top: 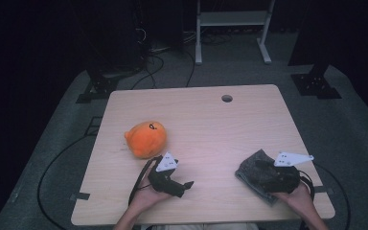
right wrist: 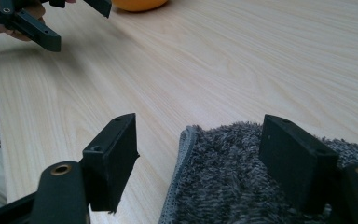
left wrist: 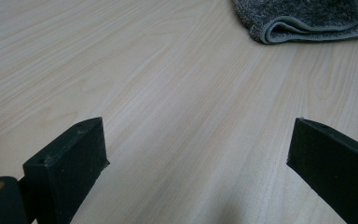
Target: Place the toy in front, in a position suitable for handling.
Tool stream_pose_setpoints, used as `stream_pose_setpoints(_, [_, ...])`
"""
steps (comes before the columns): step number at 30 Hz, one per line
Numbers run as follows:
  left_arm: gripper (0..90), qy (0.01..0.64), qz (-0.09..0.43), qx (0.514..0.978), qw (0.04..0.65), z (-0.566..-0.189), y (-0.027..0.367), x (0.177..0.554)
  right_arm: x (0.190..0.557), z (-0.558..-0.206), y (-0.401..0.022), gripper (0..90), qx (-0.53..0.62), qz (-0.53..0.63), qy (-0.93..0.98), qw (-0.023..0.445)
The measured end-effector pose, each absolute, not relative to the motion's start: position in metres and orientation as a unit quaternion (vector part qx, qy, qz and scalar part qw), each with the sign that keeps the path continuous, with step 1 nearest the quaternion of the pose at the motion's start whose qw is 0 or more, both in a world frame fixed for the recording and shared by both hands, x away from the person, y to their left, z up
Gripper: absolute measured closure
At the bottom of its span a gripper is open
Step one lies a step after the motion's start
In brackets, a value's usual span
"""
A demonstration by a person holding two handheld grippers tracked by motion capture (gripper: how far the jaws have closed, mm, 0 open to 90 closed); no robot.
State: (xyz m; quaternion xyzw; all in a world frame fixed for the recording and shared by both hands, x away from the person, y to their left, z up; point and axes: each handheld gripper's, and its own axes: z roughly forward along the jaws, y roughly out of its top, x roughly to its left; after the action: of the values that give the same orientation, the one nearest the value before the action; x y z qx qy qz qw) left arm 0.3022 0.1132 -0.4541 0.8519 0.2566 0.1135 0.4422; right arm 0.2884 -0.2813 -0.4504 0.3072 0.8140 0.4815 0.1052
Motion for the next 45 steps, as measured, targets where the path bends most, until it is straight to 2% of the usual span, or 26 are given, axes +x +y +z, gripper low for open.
stream_pose_setpoints(14, [3.7, 0.25, 0.134, 0.846, 0.451, -0.438, 0.113, 0.308, 0.286, -0.448, -0.287, 26.6, 0.316, 0.492, 0.804, 0.107])
stream_pose_setpoints(25, [3.8, 0.252, 0.187, 0.835, 0.452, -0.41, 0.123, 0.322, 0.285, -0.444, -0.29, 26.6, 0.317, 0.508, 0.793, 0.11])
stream_pose_setpoints(36, [3.7, 0.277, 0.233, 0.814, 0.454, -0.382, 0.155, 0.34, 0.286, -0.443, -0.287, 26.6, 0.312, 0.506, 0.797, 0.109])
stream_pose_setpoints(45, [3.7, 0.303, 0.259, 0.8, 0.449, -0.376, 0.186, 0.352, 0.286, -0.443, -0.285, 26.6, 0.309, 0.501, 0.801, 0.111])
